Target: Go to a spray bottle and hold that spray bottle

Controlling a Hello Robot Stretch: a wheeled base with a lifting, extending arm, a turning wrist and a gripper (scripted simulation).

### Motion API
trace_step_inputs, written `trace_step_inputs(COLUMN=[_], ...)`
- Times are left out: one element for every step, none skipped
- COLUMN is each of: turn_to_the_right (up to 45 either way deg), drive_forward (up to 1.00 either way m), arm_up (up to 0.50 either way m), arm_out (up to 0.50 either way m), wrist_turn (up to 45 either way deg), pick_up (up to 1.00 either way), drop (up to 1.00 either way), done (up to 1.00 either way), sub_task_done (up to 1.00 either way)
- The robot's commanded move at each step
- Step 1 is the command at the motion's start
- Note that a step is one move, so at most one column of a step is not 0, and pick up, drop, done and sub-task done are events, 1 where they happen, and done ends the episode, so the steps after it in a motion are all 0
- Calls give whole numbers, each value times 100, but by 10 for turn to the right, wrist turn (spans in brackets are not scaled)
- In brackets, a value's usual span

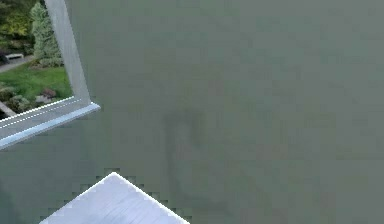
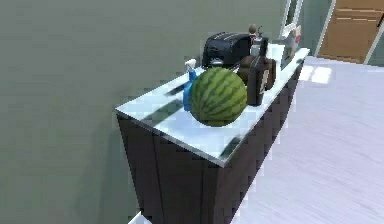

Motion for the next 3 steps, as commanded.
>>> trace_step_inputs(turn_to_the_right=[0,0,0], drive_forward=[0,0,0], arm_up=[38,0,0], arm_out=[0,50,0], wrist_turn=[0,0,450], pick_up=[0,0,0], drop=[0,0,0], done=[0,0,0], sub_task_done=[0,0,0])
